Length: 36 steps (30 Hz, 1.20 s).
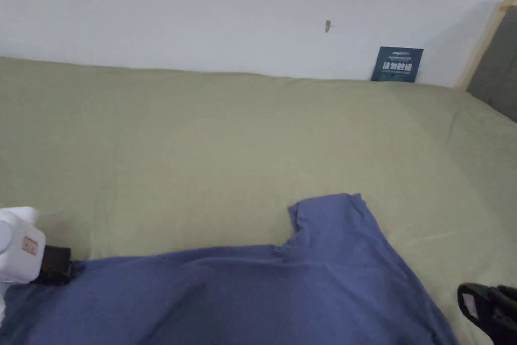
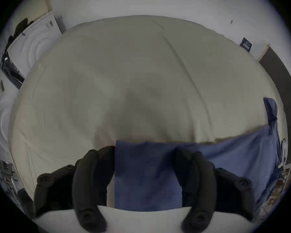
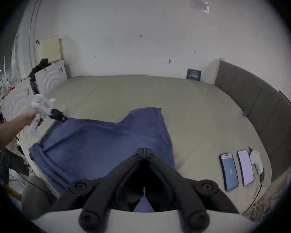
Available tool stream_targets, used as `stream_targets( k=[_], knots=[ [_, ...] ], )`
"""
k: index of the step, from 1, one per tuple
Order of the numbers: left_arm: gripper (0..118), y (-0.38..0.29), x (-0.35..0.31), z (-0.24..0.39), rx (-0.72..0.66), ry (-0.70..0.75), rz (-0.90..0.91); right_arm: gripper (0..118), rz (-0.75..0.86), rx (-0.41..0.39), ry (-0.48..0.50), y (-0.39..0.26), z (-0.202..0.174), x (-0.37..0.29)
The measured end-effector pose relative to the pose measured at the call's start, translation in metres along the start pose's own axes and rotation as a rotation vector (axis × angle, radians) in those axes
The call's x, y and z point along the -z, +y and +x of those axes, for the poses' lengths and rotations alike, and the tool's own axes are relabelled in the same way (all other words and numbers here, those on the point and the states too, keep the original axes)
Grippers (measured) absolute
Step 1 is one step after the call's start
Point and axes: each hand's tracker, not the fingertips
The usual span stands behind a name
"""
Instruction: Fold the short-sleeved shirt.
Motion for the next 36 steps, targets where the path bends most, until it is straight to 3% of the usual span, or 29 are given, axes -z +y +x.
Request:
stream_targets(
  k=[1, 2, 3, 4, 5, 6, 8, 12, 14, 15, 16, 17, 18, 19, 20, 21, 24, 31, 36],
  knots=[
    [59, -0.001, -0.005, 0.001, 0.024, -0.002, -0.006, 0, -0.022, 0.0, -0.008, 0.012, 0.01, 0.019],
    [1, -0.003, -0.016, 0.004, 0.092, -0.012, 0.015, 5, -0.063, 0.003, 0.017, 0.025, 0.023, 0.045],
    [2, -0.005, -0.022, 0.006, 0.141, -0.051, 0.044, 22, -0.129, 0.021, 0.041, 0.043, 0.034, 0.074],
    [2, -0.008, -0.027, 0.009, 0.139, -0.066, 0.046, 54, -0.192, 0.044, 0.06, 0.056, 0.043, 0.1],
    [2, -0.011, -0.031, 0.01, 0.115, -0.071, 0.03, 95, -0.28, 0.071, 0.08, 0.068, 0.053, 0.133],
    [2, -0.007, -0.033, 0.009, 0.121, -0.098, 0.027, 106, -0.351, 0.082, 0.051, 0.077, 0.058, 0.163],
    [2, -0.01, -0.035, 0.01, 0.123, -0.1, 0.046, 101, -0.512, 0.079, 0.107, 0.088, 0.062, 0.216],
    [2, -0.005, -0.031, 0.004, 0.072, -0.127, 0.021, 101, -0.627, 0.15, -0.018, 0.091, 0.061, 0.286],
    [2, 0.0, -0.027, -0.002, 0.05, -0.133, 0.012, 99, -0.641, 0.164, -0.026, 0.087, 0.056, 0.301],
    [2, 0.0, -0.025, -0.003, 0.048, -0.137, 0.011, 90, -0.664, 0.16, -0.018, 0.084, 0.05, 0.301],
    [2, 0.0, -0.024, -0.003, 0.049, -0.14, 0.004, 70, -0.704, 0.141, -0.049, 0.082, 0.044, 0.302],
    [2, -0.001, -0.023, -0.004, 0.046, -0.14, 0.001, 62, -0.682, 0.074, -0.129, 0.083, 0.039, 0.296],
    [2, 0.002, -0.023, -0.006, 0.038, -0.148, -0.003, 48, -0.633, 0.078, -0.101, 0.086, 0.034, 0.29],
    [2, 0.003, -0.022, -0.007, 0.034, -0.152, -0.002, 0, -0.629, 0.096, -0.054, 0.089, 0.031, 0.283],
    [2, 0.003, -0.023, -0.007, 0.033, -0.163, 0.001, 0, -0.62, 0.098, -0.017, 0.089, 0.026, 0.279],
    [2, 0.003, -0.026, -0.009, 0.032, -0.169, 0.013, 0, -0.607, 0.087, -0.068, 0.089, 0.023, 0.272],
    [2, 0.002, -0.047, -0.017, 0.002, -0.21, 0.046, 0, -0.545, 0.043, -0.004, 0.101, 0.021, 0.235],
    [2, -0.031, -0.138, -0.038, 0.122, -0.231, 0.171, 0, -0.381, -0.039, 0.07, 0.114, 0.022, 0.096],
    [2, -0.079, -0.191, -0.055, 0.15, -0.244, 0.221, 0, -0.359, -0.036, 0.094, 0.081, 0.024, 0.019]
  ],
)
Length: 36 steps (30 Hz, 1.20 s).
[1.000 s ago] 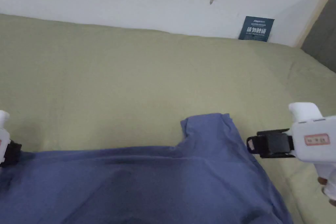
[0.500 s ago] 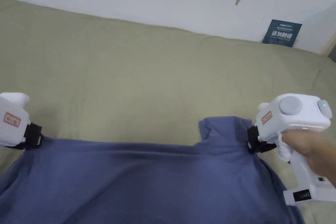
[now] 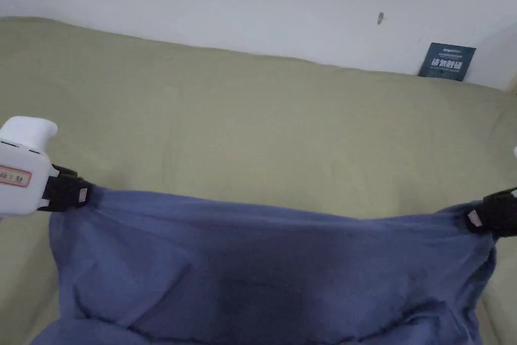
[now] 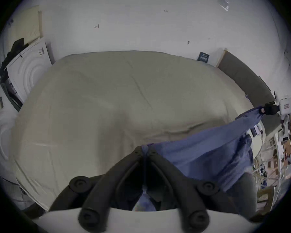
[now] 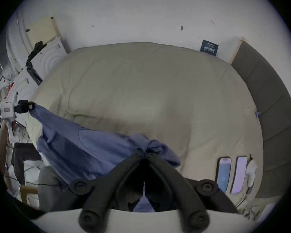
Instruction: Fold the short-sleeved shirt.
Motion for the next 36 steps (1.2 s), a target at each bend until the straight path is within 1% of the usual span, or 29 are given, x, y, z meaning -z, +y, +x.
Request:
stream_targets(
  k=[4, 8, 10, 12, 14, 15, 16, 17, 18, 19, 20, 21, 22, 23, 24, 25, 26, 27, 28, 29, 31, 32, 33, 34, 35, 36],
  knots=[
    [2, -0.048, -0.038, 0.006, 0.022, -0.021, 0.008, 0, 0.012, -0.002, 0.013, -0.063, -0.013, -0.029],
    [2, -0.105, -0.047, 0.012, 0.008, -0.016, -0.009, 0, -0.011, 0.025, 0.025, -0.132, -0.021, -0.031],
    [2, -0.138, -0.037, 0.014, 0.01, 0.012, -0.044, 0, -0.063, 0.071, 0.042, -0.167, -0.021, -0.015],
    [2, -0.165, -0.019, 0.011, -0.03, 0.026, -0.122, 0, -0.115, 0.129, 0.051, -0.192, -0.019, 0.003],
    [2, -0.189, -0.001, 0.007, -0.078, 0.048, -0.158, 0, -0.124, 0.166, 0.047, -0.213, -0.017, 0.021],
    [2, -0.197, 0.005, 0.006, -0.102, 0.071, -0.15, 0, -0.127, 0.174, 0.043, -0.219, -0.016, 0.026],
    [2, -0.202, 0.008, 0.002, -0.144, 0.043, -0.144, 0, -0.134, 0.19, 0.03, -0.225, -0.016, 0.031],
    [2, -0.206, 0.01, 0.001, -0.156, 0.023, -0.135, 0, -0.146, 0.207, 0.031, -0.229, -0.015, 0.035],
    [2, -0.206, 0.011, -0.005, -0.153, 0.041, -0.087, 0, -0.14, 0.214, 0.026, -0.231, -0.015, 0.038],
    [5, -0.205, 0.009, -0.007, -0.154, 0.03, -0.071, 0, -0.115, 0.237, 0.042, -0.234, -0.005, 0.041],
    [17, -0.204, 0.008, -0.007, -0.142, 0.034, -0.081, 1, -0.106, 0.241, 0.059, -0.234, -0.004, 0.041],
    [35, -0.203, 0.005, -0.007, -0.131, 0.039, -0.088, 10, -0.109, 0.236, 0.059, -0.232, -0.005, 0.038],
    [61, -0.202, -0.003, -0.005, -0.133, 0.043, -0.084, 33, -0.101, 0.227, 0.053, -0.23, -0.007, 0.032],
    [90, -0.202, -0.012, -0.007, -0.146, 0.071, -0.09, 75, -0.076, 0.184, 0.02, -0.228, -0.01, 0.019],
    [93, -0.202, -0.021, -0.009, -0.177, 0.109, -0.096, 92, -0.061, 0.15, -0.017, -0.225, -0.013, 0.007],
    [93, -0.202, -0.037, -0.013, -0.219, 0.099, -0.061, 91, -0.018, 0.113, -0.052, -0.221, -0.019, -0.01],
    [92, -0.201, -0.054, -0.014, -0.26, 0.057, 0.006, 86, 0.041, 0.073, -0.07, -0.216, -0.025, -0.029],
    [92, -0.199, -0.068, -0.014, -0.282, 0.025, 0.076, 88, 0.099, 0.056, -0.081, -0.212, -0.036, -0.047],
    [92, -0.195, -0.084, -0.01, -0.297, 0.021, 0.159, 88, 0.168, 0.047, -0.096, -0.206, -0.046, -0.063],
    [92, -0.189, -0.093, -0.003, -0.305, 0.026, 0.22, 88, 0.226, 0.048, -0.089, -0.201, -0.055, -0.074],
    [92, -0.178, -0.115, 0.028, -0.293, 0.041, 0.35, 88, 0.368, 0.062, -0.045, -0.191, -0.074, -0.094],
    [91, -0.174, -0.12, 0.04, -0.278, 0.035, 0.399, 88, 0.414, 0.078, -0.04, -0.187, -0.085, -0.098],
    [89, -0.171, -0.121, 0.05, -0.264, 0.026, 0.432, 85, 0.451, 0.085, -0.046, -0.185, -0.095, -0.099],
    [81, -0.167, -0.121, 0.067, -0.234, 0.025, 0.453, 76, 0.48, 0.095, -0.068, -0.185, -0.106, -0.098],
    [76, -0.164, -0.119, 0.078, -0.199, 0.036, 0.446, 65, 0.494, 0.103, -0.087, -0.185, -0.114, -0.096],
    [66, -0.161, -0.115, 0.09, -0.158, 0.054, 0.429, 58, 0.509, 0.111, -0.106, -0.186, -0.124, -0.092]
  ],
)
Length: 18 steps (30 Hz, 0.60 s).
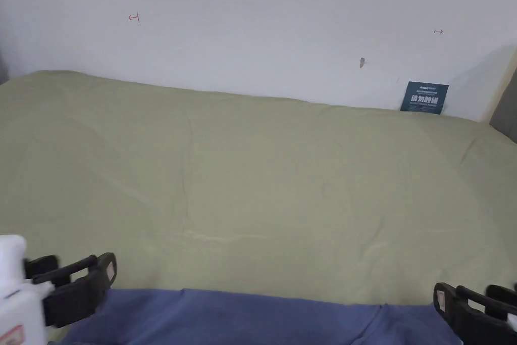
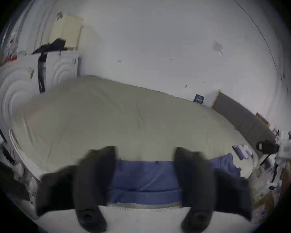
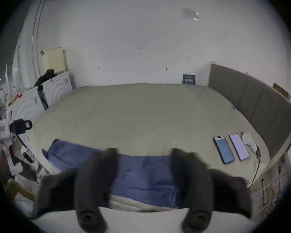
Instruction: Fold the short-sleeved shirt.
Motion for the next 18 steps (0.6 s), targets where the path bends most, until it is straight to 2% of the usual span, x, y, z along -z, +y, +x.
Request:
stream_targets(
  k=[1, 2, 3, 6, 9, 10, 11, 12, 14, 15, 18],
  knots=[
    [54, -0.003, 0.0, 0.012, 0.033, 0.042, 0.041, 50, -0.015, 0.01, 0.0, -0.004, -0.007, 0.004],
    [0, -0.007, 0.01, 0.015, 0.069, 0.074, 0.051, 9, -0.022, 0.014, -0.012, -0.008, -0.013, 0.011],
    [0, -0.013, 0.009, 0.026, 0.1, 0.12, 0.028, 0, -0.016, 0.009, -0.039, -0.018, -0.008, 0.02],
    [0, -0.009, 0.026, 0.026, 0.108, 0.064, -0.06, 0, -0.08, -0.03, -0.024, -0.025, -0.014, 0.031],
    [0, -0.013, 0.036, 0.024, 0.104, 0.084, -0.077, 0, -0.083, -0.025, -0.034, -0.029, -0.015, 0.036],
    [0, -0.011, 0.045, 0.011, 0.094, 0.087, -0.09, 0, -0.085, 0.001, -0.013, -0.028, -0.014, 0.036],
    [8, -0.011, 0.052, 0.002, 0.088, 0.087, -0.121, 0, -0.084, 0.016, -0.001, -0.028, -0.014, 0.035],
    [27, -0.011, 0.058, -0.008, 0.075, 0.079, -0.165, 0, -0.078, 0.021, -0.002, -0.026, -0.013, 0.034],
    [96, -0.011, 0.074, -0.041, -0.011, 0.064, -0.243, 0, -0.077, 0.016, -0.002, -0.023, -0.012, 0.034],
    [103, -0.017, 0.082, -0.061, -0.087, 0.079, -0.304, 0, -0.078, 0.008, -0.003, -0.023, -0.013, 0.033],
    [103, -0.032, 0.102, -0.104, -0.229, 0.062, -0.374, 0, -0.085, 0.017, -0.004, -0.021, -0.008, 0.032]
  ],
)
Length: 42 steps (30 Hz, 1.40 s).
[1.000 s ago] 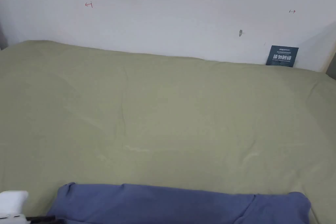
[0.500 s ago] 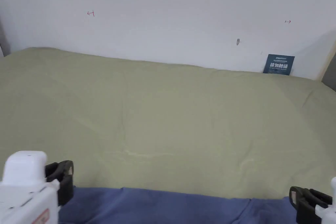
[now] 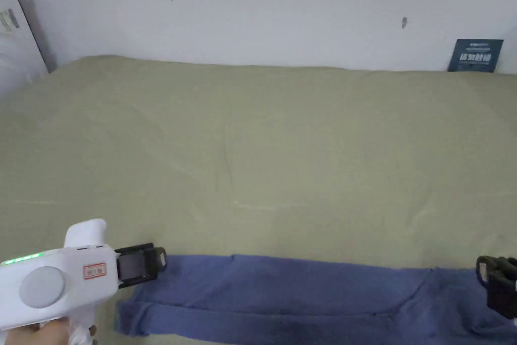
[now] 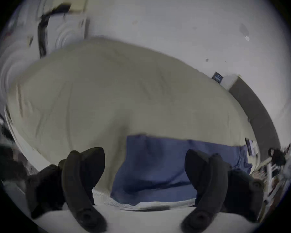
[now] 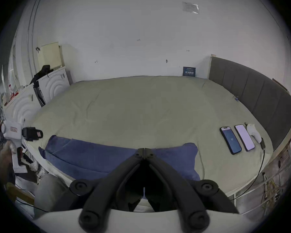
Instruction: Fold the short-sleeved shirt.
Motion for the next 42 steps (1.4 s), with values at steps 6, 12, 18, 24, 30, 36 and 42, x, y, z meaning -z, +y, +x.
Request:
stream_targets(
  k=[6, 12, 18, 24, 30, 36, 42],
  knots=[
    [102, -0.012, 0.041, -0.03, -0.157, -0.149, -0.213, 0, -0.016, 0.022, 0.011, -0.001, 0.001, -0.002],
    [71, -0.02, 0.04, 0.005, -0.095, -0.143, -0.233, 0, -0.043, 0.017, 0.002, -0.004, 0.002, -0.004],
    [20, -0.017, 0.041, 0.016, -0.109, -0.13, -0.196, 0, -0.049, 0.045, 0.016, -0.009, 0.008, -0.007],
    [20, 0.005, -0.022, 0.107, 0.168, -0.282, -0.046, 0, -0.043, 0.047, -0.002, -0.008, 0.021, -0.021],
    [20, -0.012, 0.003, 0.21, 0.297, -0.452, -0.117, 0, 0.013, 0.074, 0.014, -0.006, 0.031, -0.036],
    [20, -0.067, 0.073, 0.261, 0.324, -0.42, -0.279, 0, 0.025, 0.09, -0.014, -0.01, 0.047, -0.049],
    [43, -0.094, 0.107, 0.267, 0.301, -0.453, -0.294, 0, 0.011, 0.115, -0.051, -0.016, 0.06, -0.046]
  ],
)
